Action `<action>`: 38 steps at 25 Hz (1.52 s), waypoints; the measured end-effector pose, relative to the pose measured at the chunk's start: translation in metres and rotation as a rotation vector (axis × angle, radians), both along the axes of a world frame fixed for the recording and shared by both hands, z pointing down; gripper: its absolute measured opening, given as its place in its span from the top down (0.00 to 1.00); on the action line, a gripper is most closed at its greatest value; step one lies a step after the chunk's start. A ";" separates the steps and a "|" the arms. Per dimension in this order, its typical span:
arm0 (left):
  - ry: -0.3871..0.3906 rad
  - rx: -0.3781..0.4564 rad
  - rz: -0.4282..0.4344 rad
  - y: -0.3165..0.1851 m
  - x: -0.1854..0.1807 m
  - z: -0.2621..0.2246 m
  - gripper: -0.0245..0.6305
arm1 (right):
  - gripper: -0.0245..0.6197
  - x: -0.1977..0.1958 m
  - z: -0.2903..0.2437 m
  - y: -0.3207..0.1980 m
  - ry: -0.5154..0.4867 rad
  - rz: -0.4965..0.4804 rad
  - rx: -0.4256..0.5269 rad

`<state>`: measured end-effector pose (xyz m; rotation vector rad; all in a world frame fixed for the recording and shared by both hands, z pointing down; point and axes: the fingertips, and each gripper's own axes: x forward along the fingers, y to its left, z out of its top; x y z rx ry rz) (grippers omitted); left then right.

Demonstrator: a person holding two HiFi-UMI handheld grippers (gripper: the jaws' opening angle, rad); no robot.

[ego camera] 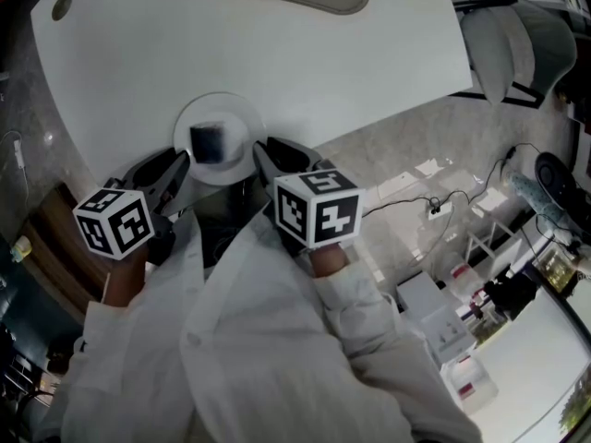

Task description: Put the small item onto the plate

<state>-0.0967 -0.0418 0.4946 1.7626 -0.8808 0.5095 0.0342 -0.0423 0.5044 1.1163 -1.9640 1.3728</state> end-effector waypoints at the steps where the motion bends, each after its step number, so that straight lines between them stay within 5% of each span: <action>1: -0.004 0.004 -0.004 0.000 0.000 0.000 0.83 | 0.85 0.000 0.000 0.001 0.002 -0.001 0.003; 38: 0.006 0.036 0.113 -0.025 -0.002 -0.021 0.88 | 0.86 0.003 -0.024 -0.014 0.050 0.091 0.015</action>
